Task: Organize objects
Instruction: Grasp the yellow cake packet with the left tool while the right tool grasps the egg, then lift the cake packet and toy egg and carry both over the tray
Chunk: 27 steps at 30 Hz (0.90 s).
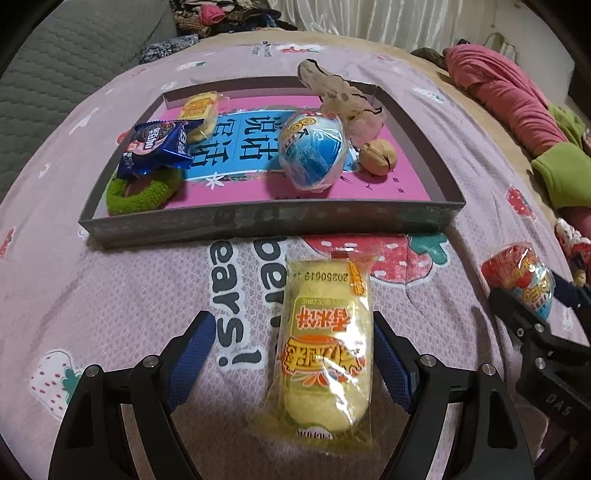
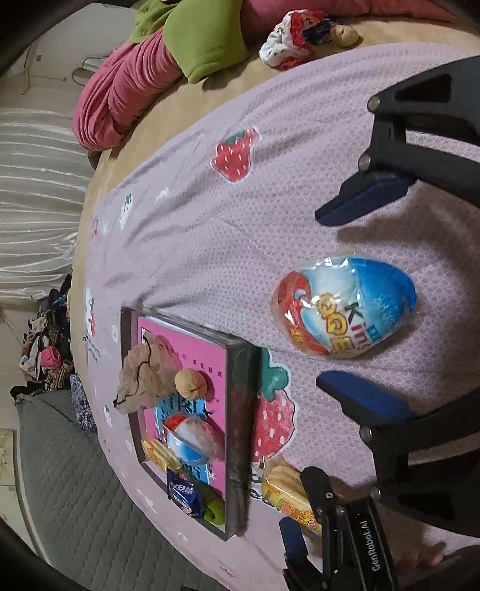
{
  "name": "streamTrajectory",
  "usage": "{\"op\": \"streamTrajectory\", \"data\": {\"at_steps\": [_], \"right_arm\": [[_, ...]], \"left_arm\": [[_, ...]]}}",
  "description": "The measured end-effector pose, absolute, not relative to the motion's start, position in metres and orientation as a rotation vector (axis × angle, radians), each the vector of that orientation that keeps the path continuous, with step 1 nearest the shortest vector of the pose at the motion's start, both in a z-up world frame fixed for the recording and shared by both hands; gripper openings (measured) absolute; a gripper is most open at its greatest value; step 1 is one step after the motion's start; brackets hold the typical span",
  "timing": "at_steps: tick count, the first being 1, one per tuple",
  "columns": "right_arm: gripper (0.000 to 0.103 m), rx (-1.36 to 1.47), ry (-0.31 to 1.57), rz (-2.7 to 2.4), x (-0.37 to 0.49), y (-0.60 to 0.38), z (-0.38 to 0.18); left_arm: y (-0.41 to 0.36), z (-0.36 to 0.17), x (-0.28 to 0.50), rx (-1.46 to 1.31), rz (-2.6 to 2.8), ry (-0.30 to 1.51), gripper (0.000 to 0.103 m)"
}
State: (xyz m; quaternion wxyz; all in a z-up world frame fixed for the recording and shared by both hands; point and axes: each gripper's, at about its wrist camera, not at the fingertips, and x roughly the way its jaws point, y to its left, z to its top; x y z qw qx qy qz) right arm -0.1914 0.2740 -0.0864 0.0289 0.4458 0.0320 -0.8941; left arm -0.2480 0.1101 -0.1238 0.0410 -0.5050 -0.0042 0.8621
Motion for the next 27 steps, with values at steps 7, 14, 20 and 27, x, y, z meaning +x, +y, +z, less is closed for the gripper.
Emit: {"op": "streamTrajectory", "data": {"at_steps": [7, 14, 20, 27], "right_arm": [[0.055, 1.360, 0.050, -2.742, -0.191, 0.272, -0.088], [0.054, 1.320, 0.051, -2.749, -0.184, 0.266, -0.072], [0.054, 1.252, 0.072, -2.761, -0.183, 0.253, -0.045], [0.054, 1.151, 0.096, -2.785, -0.187, 0.233, -0.001]], "left_arm": [[0.109, -0.123, -0.248, -1.516, 2.661, -0.010, 0.071], [0.109, -0.116, -0.245, -1.492, 2.655, 0.011, 0.038], [0.100, -0.095, -0.245, -1.450, 2.662, -0.017, 0.038], [0.077, -0.042, -0.251, -1.353, 2.718, -0.027, 0.038]]}}
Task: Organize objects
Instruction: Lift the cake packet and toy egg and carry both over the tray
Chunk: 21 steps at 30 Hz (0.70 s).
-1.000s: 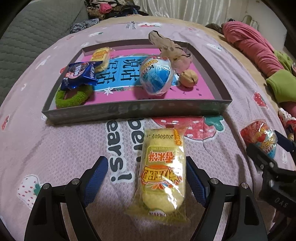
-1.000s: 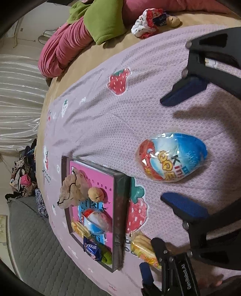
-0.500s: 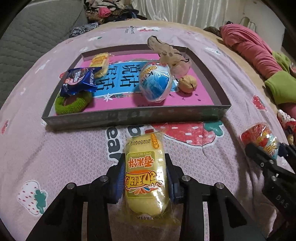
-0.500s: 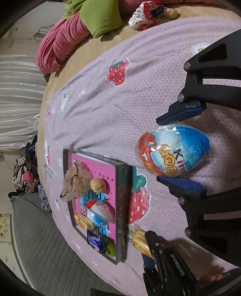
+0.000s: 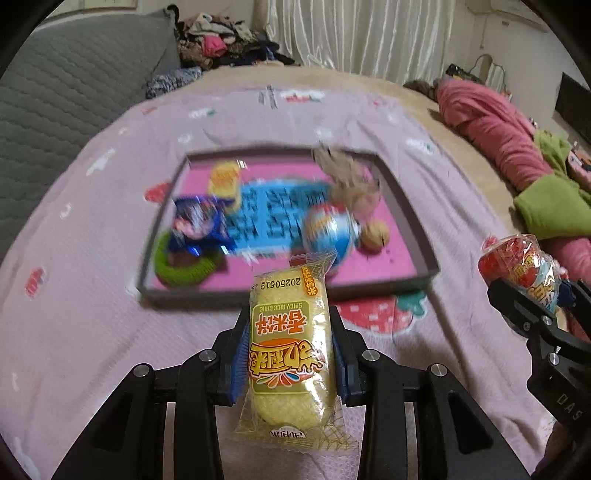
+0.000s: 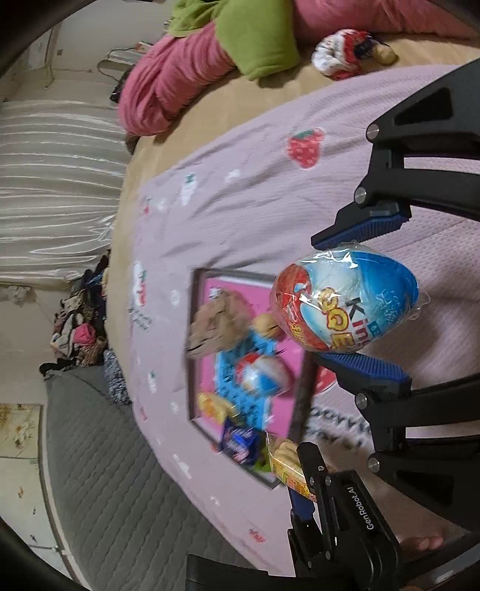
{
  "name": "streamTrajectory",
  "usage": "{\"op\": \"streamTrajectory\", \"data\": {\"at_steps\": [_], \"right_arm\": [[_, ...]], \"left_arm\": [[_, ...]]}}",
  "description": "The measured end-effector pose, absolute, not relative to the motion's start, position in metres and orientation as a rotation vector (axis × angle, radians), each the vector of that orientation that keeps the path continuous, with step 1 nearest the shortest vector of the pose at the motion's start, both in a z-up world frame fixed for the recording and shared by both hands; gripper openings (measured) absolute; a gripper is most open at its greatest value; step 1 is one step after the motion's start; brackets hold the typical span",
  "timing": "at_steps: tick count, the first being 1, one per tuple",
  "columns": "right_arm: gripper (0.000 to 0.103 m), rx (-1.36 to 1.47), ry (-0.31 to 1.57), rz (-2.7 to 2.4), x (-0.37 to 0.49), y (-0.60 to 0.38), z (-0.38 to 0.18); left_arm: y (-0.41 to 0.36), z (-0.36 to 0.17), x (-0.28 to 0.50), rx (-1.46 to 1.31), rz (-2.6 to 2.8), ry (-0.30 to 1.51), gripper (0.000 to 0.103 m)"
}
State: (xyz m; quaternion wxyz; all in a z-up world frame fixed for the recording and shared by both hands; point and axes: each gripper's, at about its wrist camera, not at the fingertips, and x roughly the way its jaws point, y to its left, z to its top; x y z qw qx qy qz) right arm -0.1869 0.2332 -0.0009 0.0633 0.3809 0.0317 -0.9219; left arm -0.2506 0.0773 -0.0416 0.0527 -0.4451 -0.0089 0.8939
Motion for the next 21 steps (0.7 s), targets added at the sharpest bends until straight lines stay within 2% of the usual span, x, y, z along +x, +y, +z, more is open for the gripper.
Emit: {"op": "streamTrajectory", "data": {"at_steps": [13, 17, 21], "right_arm": [[0.054, 0.958, 0.117, -2.815, -0.221, 0.196, 0.076], [0.054, 0.929, 0.103, -2.823, -0.239, 0.193, 0.082], [0.054, 0.943, 0.087, -2.813, -0.261, 0.190, 0.070]], "left_arm": [[0.048, 0.045, -0.283, -1.168, 2.823, 0.010, 0.038], [0.047, 0.047, -0.300, -1.145, 2.823, 0.003, 0.038], [0.048, 0.025, -0.323, -1.169, 2.801, -0.017, 0.038]]}}
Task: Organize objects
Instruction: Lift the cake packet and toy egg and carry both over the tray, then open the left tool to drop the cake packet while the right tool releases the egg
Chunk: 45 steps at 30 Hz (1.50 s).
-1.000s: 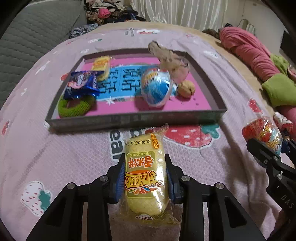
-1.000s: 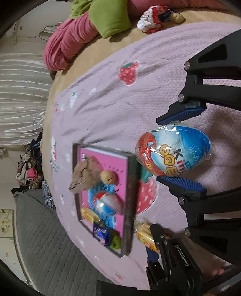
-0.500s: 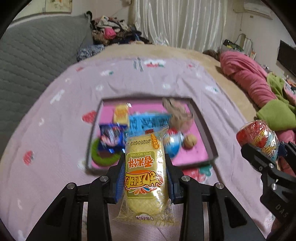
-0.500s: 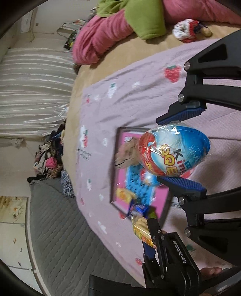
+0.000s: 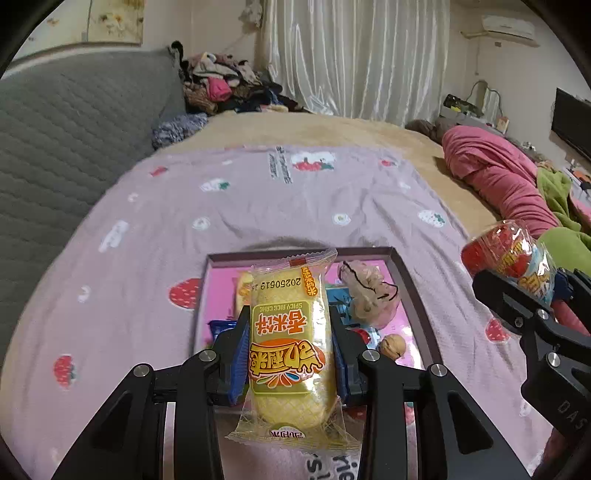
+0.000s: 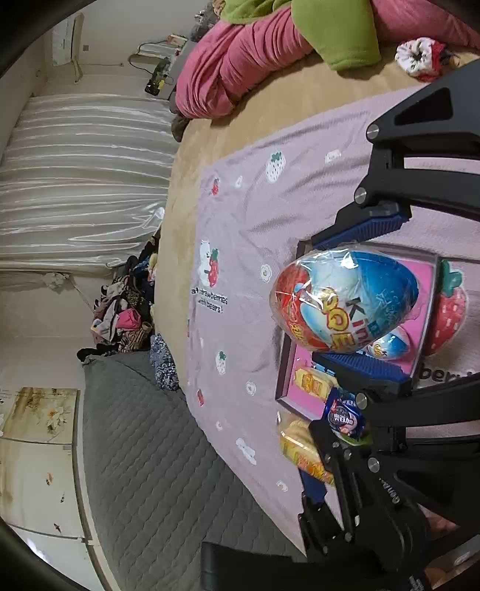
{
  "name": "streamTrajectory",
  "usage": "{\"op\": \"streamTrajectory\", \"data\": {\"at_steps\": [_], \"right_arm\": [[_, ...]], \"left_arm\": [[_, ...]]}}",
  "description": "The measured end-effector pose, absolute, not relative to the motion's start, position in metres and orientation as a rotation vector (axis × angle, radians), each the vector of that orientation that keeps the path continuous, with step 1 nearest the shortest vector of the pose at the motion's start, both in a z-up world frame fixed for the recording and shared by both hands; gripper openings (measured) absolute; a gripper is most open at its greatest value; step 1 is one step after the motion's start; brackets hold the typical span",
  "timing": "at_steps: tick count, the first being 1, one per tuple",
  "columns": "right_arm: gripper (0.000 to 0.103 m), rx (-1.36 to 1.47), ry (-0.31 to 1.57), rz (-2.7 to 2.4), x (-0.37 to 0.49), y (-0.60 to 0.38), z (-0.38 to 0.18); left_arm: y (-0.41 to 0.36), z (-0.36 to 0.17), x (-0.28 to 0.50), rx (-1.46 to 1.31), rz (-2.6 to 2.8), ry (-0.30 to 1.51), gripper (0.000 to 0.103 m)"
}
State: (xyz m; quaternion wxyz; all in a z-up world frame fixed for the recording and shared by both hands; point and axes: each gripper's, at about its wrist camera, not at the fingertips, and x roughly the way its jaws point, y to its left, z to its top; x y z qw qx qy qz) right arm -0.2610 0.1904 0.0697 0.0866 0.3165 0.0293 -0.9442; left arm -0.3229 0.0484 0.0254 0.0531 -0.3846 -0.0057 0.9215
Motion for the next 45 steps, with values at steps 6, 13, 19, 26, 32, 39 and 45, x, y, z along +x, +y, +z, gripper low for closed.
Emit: {"op": "streamTrajectory", "data": {"at_steps": [6, 13, 19, 26, 32, 39, 45], "right_arm": [[0.054, 1.005, 0.086, -2.791, -0.290, 0.189, 0.032], [0.054, 1.052, 0.044, -2.788, -0.312, 0.195, -0.013], [0.054, 1.028, -0.001, -2.805, -0.318, 0.202, -0.037], [0.054, 1.106, 0.024, -2.788, -0.338, 0.201, -0.066], [0.055, 1.157, 0.052, -2.785, -0.343, 0.198, -0.077], [0.055, 1.168, 0.050, -2.787, -0.344, 0.200, -0.079], [0.055, 1.177, 0.053, -2.787, -0.346, 0.198, -0.082]], "left_arm": [[0.054, -0.017, -0.351, -1.215, 2.777, -0.011, 0.038], [0.059, -0.057, -0.365, -1.235, 2.757, -0.005, 0.038], [0.068, -0.086, -0.371, -1.246, 2.714, 0.024, 0.038], [0.063, -0.101, -0.382, -1.277, 2.696, 0.000, 0.038], [0.064, -0.111, -0.385, -1.303, 2.707, 0.034, 0.039], [0.066, -0.112, -0.384, -1.296, 2.720, 0.041, 0.041], [0.064, -0.112, -0.385, -1.294, 2.732, 0.050, 0.046]]}}
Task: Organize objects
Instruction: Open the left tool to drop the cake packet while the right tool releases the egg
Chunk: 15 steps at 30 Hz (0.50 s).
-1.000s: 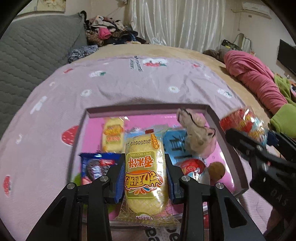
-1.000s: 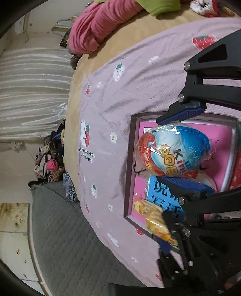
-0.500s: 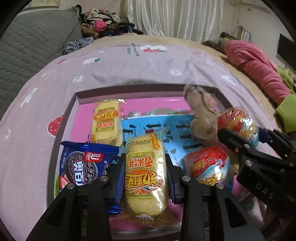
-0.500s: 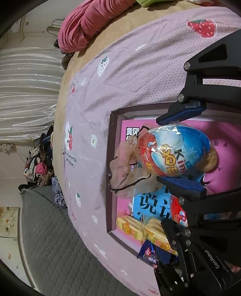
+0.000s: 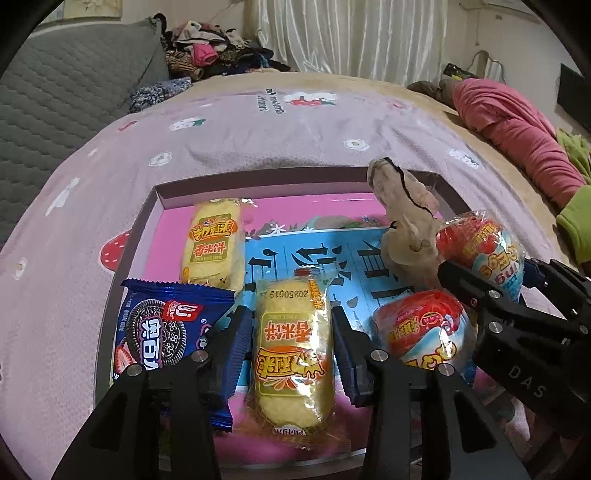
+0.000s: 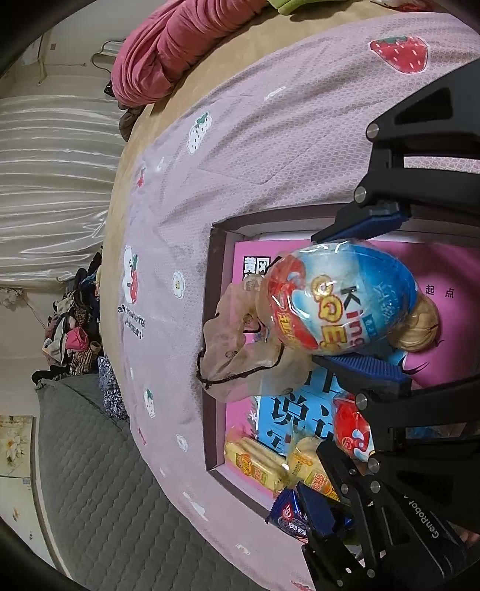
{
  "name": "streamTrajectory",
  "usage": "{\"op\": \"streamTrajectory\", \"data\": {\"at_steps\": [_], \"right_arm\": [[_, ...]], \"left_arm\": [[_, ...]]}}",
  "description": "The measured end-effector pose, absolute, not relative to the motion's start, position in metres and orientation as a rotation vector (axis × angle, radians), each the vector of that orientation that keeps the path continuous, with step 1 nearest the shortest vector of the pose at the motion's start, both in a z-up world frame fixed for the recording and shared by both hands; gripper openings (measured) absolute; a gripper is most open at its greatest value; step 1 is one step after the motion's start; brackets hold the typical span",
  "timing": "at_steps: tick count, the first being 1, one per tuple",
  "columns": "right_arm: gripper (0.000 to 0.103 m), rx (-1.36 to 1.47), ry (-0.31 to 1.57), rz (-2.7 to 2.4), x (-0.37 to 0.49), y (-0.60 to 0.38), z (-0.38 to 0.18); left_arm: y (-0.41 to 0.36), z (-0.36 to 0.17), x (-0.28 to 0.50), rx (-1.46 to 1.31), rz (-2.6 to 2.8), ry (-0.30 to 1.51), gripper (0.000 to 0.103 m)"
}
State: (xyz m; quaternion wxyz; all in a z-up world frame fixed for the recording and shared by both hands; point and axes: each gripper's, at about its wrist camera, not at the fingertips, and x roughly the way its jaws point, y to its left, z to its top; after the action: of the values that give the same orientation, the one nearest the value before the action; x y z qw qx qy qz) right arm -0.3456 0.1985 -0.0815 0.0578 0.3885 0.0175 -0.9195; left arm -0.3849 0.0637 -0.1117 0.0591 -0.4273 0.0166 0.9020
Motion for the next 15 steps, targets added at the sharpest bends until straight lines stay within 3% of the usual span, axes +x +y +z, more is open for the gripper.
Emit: {"op": "streamTrajectory", "data": {"at_steps": [2, 5, 12, 15], "right_arm": [[0.055, 1.168, 0.050, -2.792, -0.344, 0.198, -0.080], [0.055, 1.158, 0.044, -2.793, -0.343, 0.198, -0.078], [0.064, 1.144, 0.046, -2.802, -0.340, 0.200, -0.074], [0.068, 1.123, 0.031, -2.812, -0.338, 0.202, -0.070]], "left_arm": [[0.063, -0.111, -0.385, -1.293, 2.735, 0.053, 0.050], [0.063, -0.110, -0.385, -1.293, 2.732, 0.049, 0.063], [0.060, -0.107, -0.383, -1.287, 2.724, 0.027, 0.065], [0.057, -0.101, -0.380, -1.265, 2.727, 0.007, 0.076]]}}
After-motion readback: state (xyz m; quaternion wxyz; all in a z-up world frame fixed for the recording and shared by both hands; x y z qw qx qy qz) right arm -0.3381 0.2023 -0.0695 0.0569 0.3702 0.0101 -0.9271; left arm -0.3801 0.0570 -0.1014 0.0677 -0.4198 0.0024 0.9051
